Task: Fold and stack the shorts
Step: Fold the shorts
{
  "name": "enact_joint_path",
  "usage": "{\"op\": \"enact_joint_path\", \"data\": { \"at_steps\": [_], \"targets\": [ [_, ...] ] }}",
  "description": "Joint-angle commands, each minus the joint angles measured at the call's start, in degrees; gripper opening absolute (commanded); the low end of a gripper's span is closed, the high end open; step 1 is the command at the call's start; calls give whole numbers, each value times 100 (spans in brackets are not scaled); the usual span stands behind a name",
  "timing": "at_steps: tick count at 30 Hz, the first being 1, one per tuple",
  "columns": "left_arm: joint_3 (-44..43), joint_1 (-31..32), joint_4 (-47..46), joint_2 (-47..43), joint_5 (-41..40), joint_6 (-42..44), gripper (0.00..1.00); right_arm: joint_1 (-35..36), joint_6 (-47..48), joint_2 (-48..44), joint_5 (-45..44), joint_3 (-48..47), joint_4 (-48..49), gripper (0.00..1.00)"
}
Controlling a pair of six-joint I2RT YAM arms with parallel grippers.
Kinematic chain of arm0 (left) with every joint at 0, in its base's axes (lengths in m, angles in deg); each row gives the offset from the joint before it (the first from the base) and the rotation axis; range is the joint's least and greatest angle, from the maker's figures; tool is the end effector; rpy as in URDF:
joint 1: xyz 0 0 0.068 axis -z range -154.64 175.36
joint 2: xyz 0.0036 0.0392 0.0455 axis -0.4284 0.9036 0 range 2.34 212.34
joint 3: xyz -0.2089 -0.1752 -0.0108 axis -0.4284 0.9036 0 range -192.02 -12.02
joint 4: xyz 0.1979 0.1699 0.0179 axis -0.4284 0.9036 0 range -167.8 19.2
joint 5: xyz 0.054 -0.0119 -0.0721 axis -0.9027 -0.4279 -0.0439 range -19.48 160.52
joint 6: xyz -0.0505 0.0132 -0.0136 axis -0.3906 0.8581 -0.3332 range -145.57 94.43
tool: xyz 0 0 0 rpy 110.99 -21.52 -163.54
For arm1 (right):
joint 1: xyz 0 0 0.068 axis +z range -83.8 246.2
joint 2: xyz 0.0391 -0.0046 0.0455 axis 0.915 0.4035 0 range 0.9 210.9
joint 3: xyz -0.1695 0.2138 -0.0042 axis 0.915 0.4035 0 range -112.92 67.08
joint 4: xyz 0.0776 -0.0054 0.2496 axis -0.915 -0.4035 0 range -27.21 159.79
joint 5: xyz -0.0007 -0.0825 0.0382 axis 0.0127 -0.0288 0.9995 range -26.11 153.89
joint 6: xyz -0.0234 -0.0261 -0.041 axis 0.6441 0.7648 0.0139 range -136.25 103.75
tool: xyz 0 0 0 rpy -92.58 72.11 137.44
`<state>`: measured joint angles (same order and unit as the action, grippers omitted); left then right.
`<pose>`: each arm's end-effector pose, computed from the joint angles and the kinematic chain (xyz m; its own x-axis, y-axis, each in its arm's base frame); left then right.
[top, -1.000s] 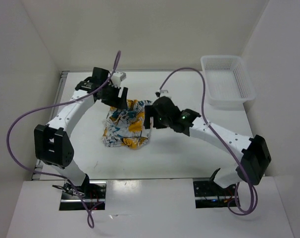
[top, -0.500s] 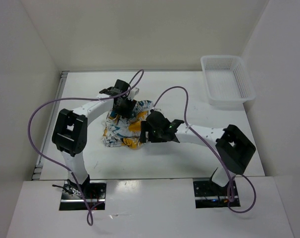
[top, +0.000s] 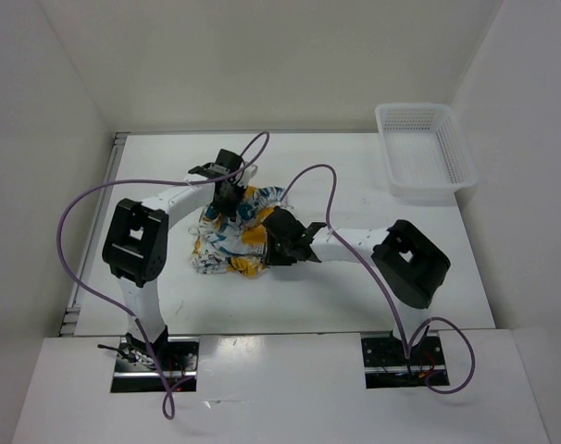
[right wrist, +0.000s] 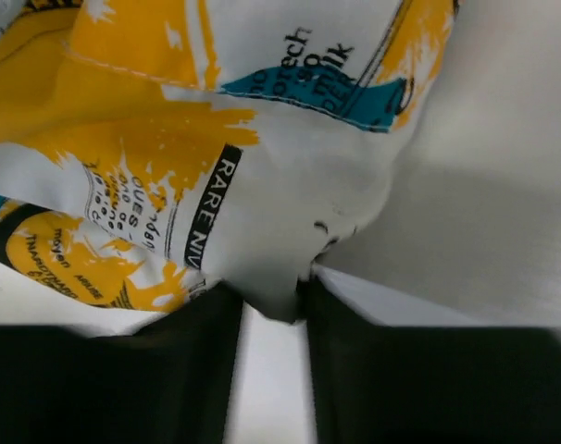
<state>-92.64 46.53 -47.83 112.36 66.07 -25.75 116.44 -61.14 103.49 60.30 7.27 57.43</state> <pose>0.3824 -0.1451 0.1994 -0.8035 0.3077 -0.5097 0.3206 0.9450 0.0651 0.2324 0.2758 0.1590 -0.8971 0.0231 -0.4413 -0.1570 0.9169 0.3670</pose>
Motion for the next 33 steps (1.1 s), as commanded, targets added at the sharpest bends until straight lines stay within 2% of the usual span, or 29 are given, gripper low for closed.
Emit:
{"op": "enact_joint_path", "data": {
  "at_steps": [1, 2, 3, 10, 14, 15, 17, 18, 19, 21, 22, 27, 30, 33],
  "targets": [
    [-410, -226, 52, -244, 145, 19, 10, -110, -258, 104, -124, -172, 357, 22],
    [-576, -323, 122, -244, 146, 19, 6, -250, -336, 156, -124, -110, 357, 3],
    [-673, -567, 122, -192, 146, 19, 4, -321, -398, 156, -72, -57, 305, 0],
    [-1736, -1624, 552, 519, -12, 19, 3, -497, -311, -476, -71, 610, 94, 0],
    [-2045, -1538, 843, 951, -108, 19, 15, -497, 5, -591, 324, 725, 251, 0],
    [-2045, -1424, 904, 1012, -187, 19, 23, -437, 58, -538, 324, 595, 199, 0],
    [-2045, -1362, 905, 1118, -188, 19, 39, -436, 251, -477, 324, 445, 94, 9],
    [-1985, -1361, 905, 1118, -188, 19, 57, -436, 313, -476, 324, 322, 41, 27],
    [-1932, -1361, 905, 1040, -188, 19, 65, -436, 461, -476, 324, 269, -38, 35],
    [-1931, -1361, 957, 882, -118, 19, 78, -436, 577, -529, 377, 199, -108, 52],
    [-1870, -1439, 1044, 637, -13, 19, 85, -436, 699, -668, 377, 198, -161, 55],
    [-1554, -1598, 1492, -609, 917, 19, 87, -436, 1121, -1319, 544, 259, -408, 66],
    [-1132, -1519, 1843, -1007, 1313, 19, 88, -707, 1324, -1662, 737, 6, -478, 68],
    [-721, -1361, 2003, -1009, 1543, 19, 88, -1102, 1438, -1488, 790, -591, -347, 68]
  ]
}}
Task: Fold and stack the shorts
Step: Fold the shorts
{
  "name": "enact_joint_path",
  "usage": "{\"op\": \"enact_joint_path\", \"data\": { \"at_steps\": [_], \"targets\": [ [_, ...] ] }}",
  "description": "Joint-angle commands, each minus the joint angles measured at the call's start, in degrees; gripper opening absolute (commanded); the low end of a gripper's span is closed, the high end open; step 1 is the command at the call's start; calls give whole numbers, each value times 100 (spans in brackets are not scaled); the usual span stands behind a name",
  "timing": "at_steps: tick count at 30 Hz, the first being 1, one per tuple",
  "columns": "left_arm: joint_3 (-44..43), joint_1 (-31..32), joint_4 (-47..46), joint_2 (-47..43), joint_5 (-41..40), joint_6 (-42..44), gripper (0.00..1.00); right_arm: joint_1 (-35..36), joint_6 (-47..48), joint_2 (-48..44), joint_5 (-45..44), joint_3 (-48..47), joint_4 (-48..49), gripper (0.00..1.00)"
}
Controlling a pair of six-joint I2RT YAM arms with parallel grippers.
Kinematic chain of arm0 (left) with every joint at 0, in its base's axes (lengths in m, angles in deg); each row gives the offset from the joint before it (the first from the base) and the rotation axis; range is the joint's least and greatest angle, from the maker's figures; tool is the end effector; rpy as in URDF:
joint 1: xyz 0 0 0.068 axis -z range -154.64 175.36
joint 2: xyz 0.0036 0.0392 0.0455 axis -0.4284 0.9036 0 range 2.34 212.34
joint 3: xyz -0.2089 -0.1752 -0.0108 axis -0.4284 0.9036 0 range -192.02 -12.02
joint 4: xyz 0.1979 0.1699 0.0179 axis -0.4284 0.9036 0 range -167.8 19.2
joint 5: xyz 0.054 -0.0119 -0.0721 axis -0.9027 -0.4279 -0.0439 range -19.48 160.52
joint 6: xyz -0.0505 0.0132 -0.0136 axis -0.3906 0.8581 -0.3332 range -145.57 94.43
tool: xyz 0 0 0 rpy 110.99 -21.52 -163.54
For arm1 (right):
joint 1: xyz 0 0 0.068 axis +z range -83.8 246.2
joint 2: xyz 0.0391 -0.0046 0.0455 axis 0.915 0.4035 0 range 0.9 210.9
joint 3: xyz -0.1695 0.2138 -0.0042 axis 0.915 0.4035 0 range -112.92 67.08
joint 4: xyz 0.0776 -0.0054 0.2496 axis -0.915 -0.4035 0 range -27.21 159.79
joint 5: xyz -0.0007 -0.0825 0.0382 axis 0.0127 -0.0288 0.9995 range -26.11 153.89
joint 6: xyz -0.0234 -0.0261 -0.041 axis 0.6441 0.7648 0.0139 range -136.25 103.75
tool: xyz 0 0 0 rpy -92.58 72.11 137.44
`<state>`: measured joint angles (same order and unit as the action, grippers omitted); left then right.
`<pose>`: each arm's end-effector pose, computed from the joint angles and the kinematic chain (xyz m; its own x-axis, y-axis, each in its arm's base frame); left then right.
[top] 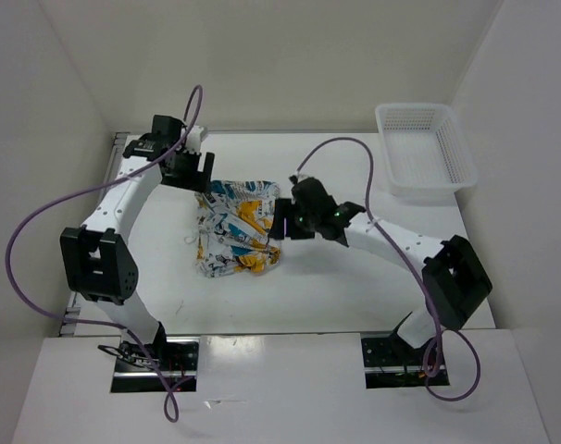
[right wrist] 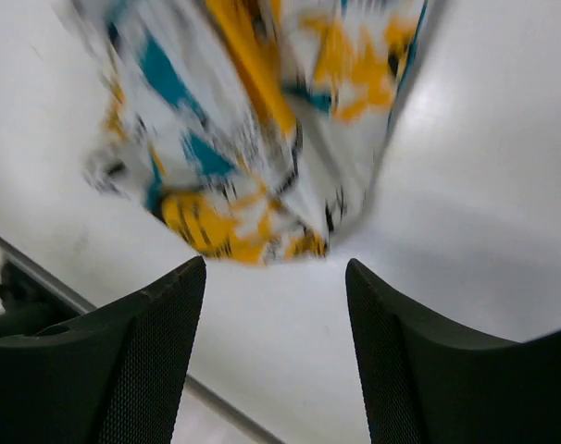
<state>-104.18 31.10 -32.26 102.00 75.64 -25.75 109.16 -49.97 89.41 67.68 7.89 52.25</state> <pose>0.3786 -0.0413 0.3138 -0.7956 0.0767 -0.6010 0.1504 0.9859 -0.0733 0.2406 0.2273 0.2299 -0.8400 -0.0253 -0.5421 -0.2967 0.8578 0.4197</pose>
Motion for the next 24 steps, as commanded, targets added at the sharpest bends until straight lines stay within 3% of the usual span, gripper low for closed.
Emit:
{"op": "enact_joint_path", "data": {
  "at_steps": [1, 8, 16, 21, 24],
  "targets": [
    [540, 182, 351, 80, 647, 19, 88, -689, 322, 77, 51, -854, 172, 68],
    [664, 182, 60, 414, 1104, 19, 87, -1544, 269, 2125, 490, -2945, 172, 69],
    [1006, 349, -107, 652, 1113, 19, 80, -1598, 533, 3936, 965, -4433, -355, 76],
    [1147, 349, -230, 783, 1298, 19, 52, -1598, 480, 4288, 1045, -4495, -303, 78],
    [1148, 349, -230, 915, 1298, 19, 43, -1598, 428, 4446, 1106, -4548, -303, 78]
  ]
}}
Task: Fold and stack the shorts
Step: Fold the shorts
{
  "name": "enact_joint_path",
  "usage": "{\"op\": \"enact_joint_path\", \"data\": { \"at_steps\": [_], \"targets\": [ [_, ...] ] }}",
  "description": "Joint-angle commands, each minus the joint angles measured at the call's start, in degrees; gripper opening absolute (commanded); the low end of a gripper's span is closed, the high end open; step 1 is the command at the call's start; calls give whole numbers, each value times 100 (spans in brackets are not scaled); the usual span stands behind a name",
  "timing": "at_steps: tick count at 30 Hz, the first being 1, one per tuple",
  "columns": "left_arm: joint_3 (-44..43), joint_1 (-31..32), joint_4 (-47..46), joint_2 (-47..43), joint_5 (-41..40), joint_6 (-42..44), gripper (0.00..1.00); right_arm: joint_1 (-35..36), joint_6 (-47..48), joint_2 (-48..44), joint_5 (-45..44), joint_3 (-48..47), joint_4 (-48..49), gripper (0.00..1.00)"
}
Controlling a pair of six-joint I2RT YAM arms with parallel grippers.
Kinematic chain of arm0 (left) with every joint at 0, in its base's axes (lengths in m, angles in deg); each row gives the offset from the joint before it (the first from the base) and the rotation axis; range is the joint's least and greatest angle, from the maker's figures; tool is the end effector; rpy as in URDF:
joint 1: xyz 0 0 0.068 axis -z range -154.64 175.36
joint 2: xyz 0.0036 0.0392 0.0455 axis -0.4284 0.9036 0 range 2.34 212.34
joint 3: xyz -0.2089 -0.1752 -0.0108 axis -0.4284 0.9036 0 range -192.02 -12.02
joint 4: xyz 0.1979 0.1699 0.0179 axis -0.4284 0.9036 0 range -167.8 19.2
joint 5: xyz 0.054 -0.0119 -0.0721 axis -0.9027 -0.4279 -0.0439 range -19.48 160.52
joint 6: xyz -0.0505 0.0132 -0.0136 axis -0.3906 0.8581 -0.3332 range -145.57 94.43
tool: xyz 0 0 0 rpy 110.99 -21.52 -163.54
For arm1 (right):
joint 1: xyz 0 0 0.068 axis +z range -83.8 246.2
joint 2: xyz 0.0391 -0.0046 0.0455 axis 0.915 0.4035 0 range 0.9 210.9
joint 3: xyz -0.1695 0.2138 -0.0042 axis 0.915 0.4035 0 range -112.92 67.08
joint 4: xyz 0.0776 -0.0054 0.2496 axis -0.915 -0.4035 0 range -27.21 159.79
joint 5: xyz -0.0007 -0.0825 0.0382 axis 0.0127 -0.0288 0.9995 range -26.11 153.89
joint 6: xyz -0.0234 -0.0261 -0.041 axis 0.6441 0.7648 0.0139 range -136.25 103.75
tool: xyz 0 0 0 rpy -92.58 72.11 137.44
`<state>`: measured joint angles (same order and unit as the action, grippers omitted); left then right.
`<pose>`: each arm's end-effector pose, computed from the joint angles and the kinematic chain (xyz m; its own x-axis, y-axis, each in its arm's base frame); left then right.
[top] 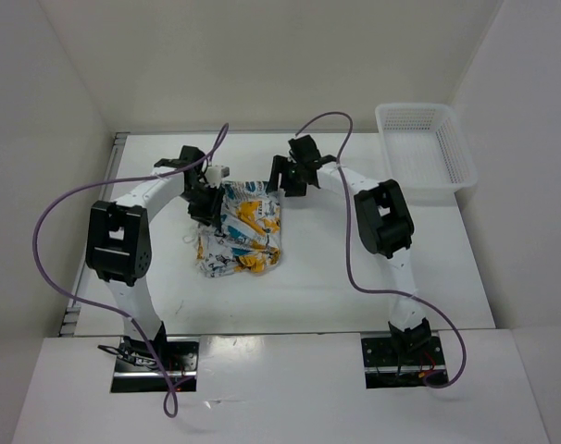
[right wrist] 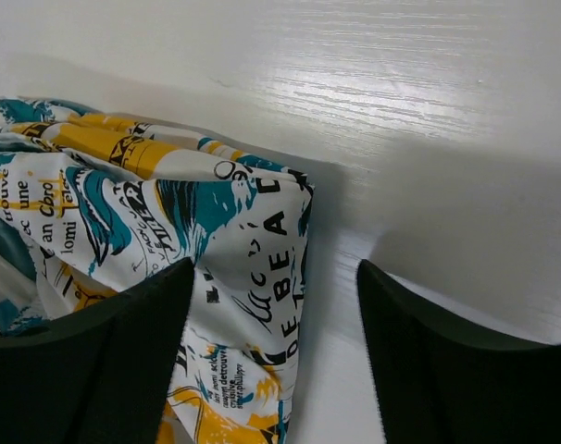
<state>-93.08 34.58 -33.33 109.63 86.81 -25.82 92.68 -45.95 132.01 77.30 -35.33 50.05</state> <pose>0.3739 -0.0708 0.2090 -0.9327 0.1470 -0.3293 0.2411 0.9333 -0.2662 0.4522 0.2345 0.1662 -0.8648 0.1076 -0.4904 -0.1646 0.8620 0.4794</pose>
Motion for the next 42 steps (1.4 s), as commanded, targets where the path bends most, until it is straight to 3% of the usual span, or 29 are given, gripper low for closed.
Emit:
{"op": "enact_joint_path", "data": {
  "at_steps": [1, 3, 4, 6, 10, 11, 12, 15, 18, 23, 28, 29, 30, 31, 32, 36, 39, 42],
  "targets": [
    [37, 2, -123, 152, 242, 25, 35, 50, 25, 187, 205, -227, -12, 72],
    [90, 2, -123, 152, 243, 25, 27, 50, -27, 240, 276, -227, -12, 61],
    [90, 2, -70, 152, 243, 25, 23, 50, -28, 240, 328, -227, 49, 48],
    [90, 2, 0, 100, 243, 25, 11, 50, -159, 292, 407, -157, 120, 36],
    [143, -112, 290, -303, 295, 25, 1, 50, -283, 292, 461, -16, 252, 14],
    [143, -113, 552, -400, 356, 25, 0, 50, -335, 292, 461, 36, 252, 4],
    [143, -200, 728, -506, 409, 25, 0, 50, -405, 240, 409, 37, 252, 1],
    [72, -332, 1475, -1085, 270, 25, 0, -2, -476, 65, 215, 168, 313, 0],
    [651, -332, 1986, -1630, -82, 25, 0, -55, -599, -76, -48, 300, 366, 0],
    [1750, -332, 1803, -1825, -83, 25, 6, -55, -599, -200, -41, 301, 366, 0],
    [1901, -332, 1372, -1580, -143, 25, 22, -55, -547, -199, 162, 186, 419, 50],
    [1848, -332, 1372, -1579, -196, 25, 39, -55, -459, -261, 162, 186, 419, 59],
    [1848, -332, 1311, -1579, -258, 25, 48, -55, -458, -331, 162, 186, 471, 74],
    [1796, -332, 1310, -1527, -328, 25, 56, -55, -380, -532, 162, 265, 472, 77],
    [1647, -332, 1310, -1526, -329, 25, 69, -55, -275, -656, 49, 335, 472, 80],
    [648, -508, 1485, -1780, -76, 25, 90, 32, -160, -1595, -512, 923, 472, 80],
    [161, -640, 1006, -2079, 102, 25, 95, 357, -160, -2378, -708, 1714, 472, 80],
    [160, -579, 380, -1950, -327, 25, 96, 682, -360, -2774, -708, 2417, 402, 85]
  ]
}}
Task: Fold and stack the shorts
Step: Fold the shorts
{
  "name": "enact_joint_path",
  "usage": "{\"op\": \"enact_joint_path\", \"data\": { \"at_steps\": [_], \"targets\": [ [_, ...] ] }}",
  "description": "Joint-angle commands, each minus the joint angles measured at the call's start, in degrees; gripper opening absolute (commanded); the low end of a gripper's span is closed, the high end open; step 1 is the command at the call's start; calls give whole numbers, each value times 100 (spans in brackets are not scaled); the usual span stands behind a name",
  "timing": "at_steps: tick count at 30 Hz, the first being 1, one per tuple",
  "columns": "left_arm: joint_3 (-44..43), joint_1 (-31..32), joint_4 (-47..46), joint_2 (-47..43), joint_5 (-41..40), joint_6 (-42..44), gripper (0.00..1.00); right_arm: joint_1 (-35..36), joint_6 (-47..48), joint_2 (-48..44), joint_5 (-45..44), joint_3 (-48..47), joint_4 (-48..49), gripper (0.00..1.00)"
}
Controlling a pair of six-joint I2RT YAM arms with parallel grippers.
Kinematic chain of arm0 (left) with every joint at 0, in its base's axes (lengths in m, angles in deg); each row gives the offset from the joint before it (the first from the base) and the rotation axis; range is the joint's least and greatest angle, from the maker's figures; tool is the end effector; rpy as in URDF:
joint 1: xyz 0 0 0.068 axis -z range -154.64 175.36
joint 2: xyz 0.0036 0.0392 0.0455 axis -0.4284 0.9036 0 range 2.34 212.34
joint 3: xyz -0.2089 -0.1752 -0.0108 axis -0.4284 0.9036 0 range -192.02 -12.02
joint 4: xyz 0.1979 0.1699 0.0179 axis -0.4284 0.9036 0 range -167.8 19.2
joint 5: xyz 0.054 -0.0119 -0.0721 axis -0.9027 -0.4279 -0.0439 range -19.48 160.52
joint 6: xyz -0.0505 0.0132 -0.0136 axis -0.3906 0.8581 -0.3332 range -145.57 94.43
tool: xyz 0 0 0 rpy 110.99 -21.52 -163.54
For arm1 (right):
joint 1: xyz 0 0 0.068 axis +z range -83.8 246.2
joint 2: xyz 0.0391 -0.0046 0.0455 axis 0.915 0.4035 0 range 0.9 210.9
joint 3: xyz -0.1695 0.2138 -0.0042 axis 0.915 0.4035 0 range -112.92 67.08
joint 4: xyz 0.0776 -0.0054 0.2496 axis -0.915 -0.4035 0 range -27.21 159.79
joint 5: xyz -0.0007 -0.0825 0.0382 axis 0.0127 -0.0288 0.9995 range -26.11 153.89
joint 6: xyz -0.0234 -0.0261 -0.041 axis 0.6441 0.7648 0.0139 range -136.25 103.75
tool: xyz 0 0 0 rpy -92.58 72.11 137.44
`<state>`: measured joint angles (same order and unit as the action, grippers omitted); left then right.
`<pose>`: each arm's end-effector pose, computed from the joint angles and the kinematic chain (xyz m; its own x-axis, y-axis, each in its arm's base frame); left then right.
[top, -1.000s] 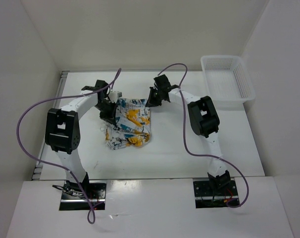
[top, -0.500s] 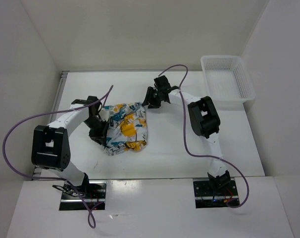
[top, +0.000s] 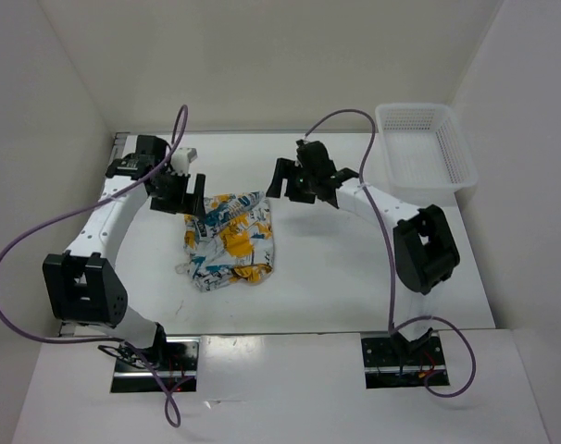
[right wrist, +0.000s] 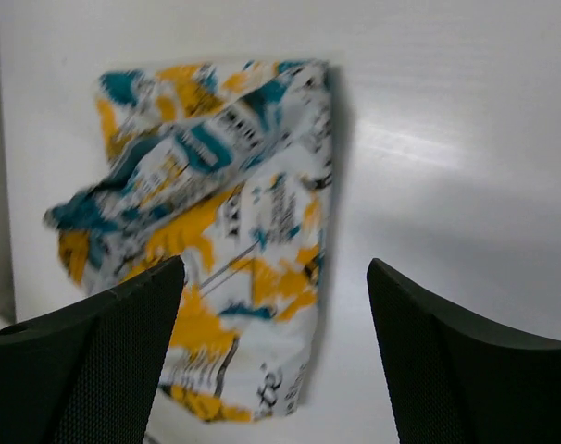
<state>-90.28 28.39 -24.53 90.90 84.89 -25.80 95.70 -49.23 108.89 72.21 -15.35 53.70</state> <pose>0.3125 -0.0254 0.2955 -0.8949 0.0434 -0.4442 0.1578 0.9617 -0.2241 0.3717 0.2162 0.2405 -0.8016 0.1653 -0.5746 -0.1728 0.8559 0.4874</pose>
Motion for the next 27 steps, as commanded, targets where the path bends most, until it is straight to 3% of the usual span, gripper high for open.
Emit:
{"op": "enact_joint_path", "data": {
  "at_steps": [1, 6, 9, 14, 17, 18, 19, 27],
  "targets": [
    [-119, 40, -572, 64, -249, 23, 96, 451, -112, -549, -138, 778, 37, 85],
    [-189, 40, -950, 952, -287, 23, 94, 899, -613, -989, 135, 1738, 335, 86],
    [-251, 102, -1074, 1190, -154, 23, 84, 1032, -772, -990, 284, 2038, 396, 86],
    [-427, 102, -1302, 1577, -277, 23, 53, 1252, -966, -990, 416, 2232, 598, 85],
    [-374, 102, -1460, 1639, -409, 23, 39, 1252, -1018, -876, 583, 2355, 678, 78],
    [-313, 102, -1460, 1700, -496, 23, 29, 1252, -1018, -876, 749, 2407, 765, 74],
    [-313, 102, -1539, 1700, -558, 23, 26, 1252, -1018, -736, 837, 2407, 836, 73],
    [-382, -4, -1882, 2148, -998, 23, 19, 1304, -904, -305, 1014, 2407, 722, 63]
  ]
}}
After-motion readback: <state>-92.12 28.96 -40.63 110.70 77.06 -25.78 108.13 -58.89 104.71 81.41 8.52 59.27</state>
